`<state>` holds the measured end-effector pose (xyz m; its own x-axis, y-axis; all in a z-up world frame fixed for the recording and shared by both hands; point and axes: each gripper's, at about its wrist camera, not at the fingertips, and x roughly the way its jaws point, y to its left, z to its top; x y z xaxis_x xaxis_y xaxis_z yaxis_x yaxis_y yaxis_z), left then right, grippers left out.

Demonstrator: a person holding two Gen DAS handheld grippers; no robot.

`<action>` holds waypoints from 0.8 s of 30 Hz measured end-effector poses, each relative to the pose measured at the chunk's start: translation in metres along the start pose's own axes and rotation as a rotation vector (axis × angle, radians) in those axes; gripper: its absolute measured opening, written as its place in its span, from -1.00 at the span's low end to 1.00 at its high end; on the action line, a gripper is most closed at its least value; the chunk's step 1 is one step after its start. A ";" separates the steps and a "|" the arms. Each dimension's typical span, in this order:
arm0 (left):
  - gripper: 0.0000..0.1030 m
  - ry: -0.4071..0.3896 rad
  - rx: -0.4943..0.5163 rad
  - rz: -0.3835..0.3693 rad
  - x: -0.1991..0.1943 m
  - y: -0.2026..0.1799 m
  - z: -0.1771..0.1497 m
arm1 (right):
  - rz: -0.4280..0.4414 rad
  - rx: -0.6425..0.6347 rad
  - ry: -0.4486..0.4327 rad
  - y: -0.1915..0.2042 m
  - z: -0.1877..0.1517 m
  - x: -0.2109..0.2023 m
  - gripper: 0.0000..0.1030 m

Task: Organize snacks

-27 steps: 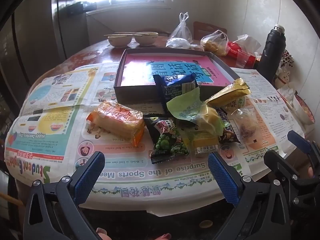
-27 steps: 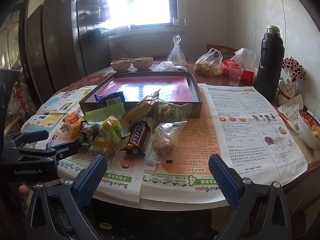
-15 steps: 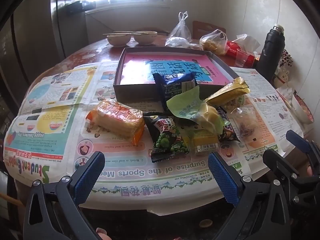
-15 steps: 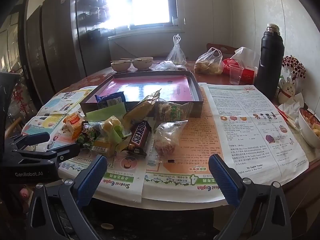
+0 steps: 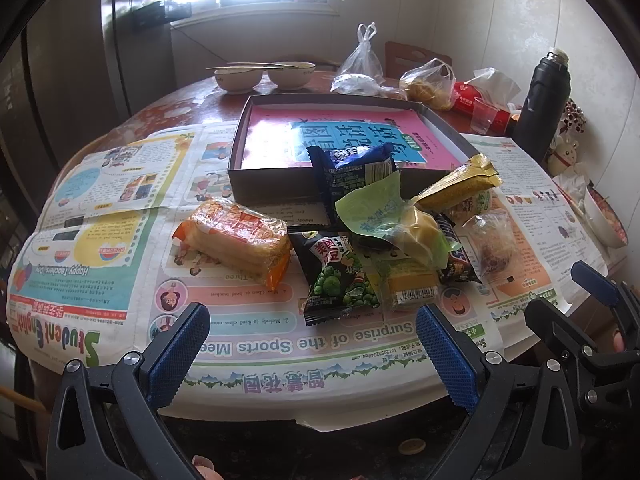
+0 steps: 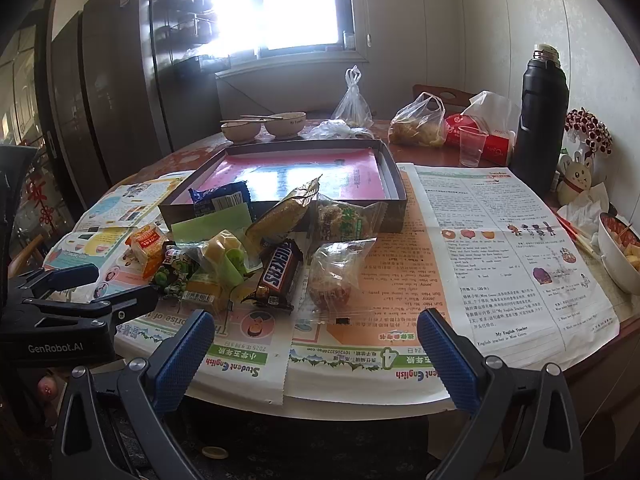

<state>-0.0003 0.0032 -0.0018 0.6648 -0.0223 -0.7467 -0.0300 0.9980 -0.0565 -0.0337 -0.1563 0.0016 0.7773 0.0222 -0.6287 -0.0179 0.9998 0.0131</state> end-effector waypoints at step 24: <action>0.99 0.005 0.000 0.001 0.003 0.000 -0.001 | -0.001 0.003 0.010 0.000 -0.001 0.002 0.99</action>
<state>0.0007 0.0036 -0.0042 0.6608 -0.0220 -0.7502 -0.0307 0.9979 -0.0563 -0.0330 -0.1559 -0.0001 0.7709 0.0213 -0.6366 -0.0150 0.9998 0.0152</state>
